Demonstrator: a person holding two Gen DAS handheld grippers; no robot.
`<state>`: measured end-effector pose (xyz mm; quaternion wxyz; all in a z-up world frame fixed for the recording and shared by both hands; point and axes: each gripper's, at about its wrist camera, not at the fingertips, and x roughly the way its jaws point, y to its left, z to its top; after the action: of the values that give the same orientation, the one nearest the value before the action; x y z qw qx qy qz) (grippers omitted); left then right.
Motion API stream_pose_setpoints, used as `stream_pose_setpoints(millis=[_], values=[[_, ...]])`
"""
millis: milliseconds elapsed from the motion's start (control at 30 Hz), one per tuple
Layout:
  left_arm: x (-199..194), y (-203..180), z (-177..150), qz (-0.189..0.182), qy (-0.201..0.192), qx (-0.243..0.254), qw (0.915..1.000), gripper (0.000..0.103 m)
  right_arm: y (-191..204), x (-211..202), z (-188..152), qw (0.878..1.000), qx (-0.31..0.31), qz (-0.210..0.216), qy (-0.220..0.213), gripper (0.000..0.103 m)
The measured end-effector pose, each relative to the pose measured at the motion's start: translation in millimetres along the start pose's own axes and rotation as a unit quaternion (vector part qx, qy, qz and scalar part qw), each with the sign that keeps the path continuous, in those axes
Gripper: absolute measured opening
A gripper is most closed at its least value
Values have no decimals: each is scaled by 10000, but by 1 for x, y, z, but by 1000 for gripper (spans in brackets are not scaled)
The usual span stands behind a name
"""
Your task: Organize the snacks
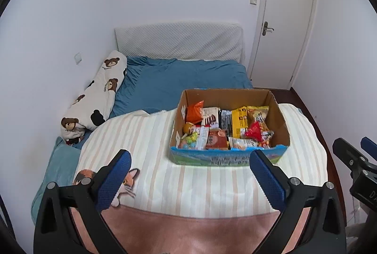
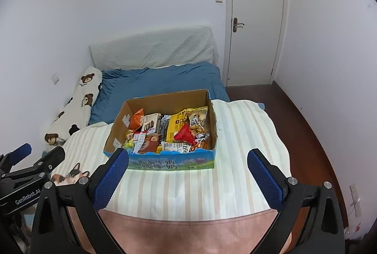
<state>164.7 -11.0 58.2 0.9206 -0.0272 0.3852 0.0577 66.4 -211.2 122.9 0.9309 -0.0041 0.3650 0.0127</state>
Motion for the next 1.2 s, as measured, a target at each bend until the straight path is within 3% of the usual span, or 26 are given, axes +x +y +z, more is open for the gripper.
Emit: stream_pose_setpoints(millis=[633, 1200], values=[[48, -18, 10, 102, 374, 168, 9991, 103, -8, 61, 4, 9989, 104, -346, 301, 103], [53, -19, 8, 144, 394, 196, 9989, 103, -9, 66, -1, 9984, 145, -393, 383, 103]])
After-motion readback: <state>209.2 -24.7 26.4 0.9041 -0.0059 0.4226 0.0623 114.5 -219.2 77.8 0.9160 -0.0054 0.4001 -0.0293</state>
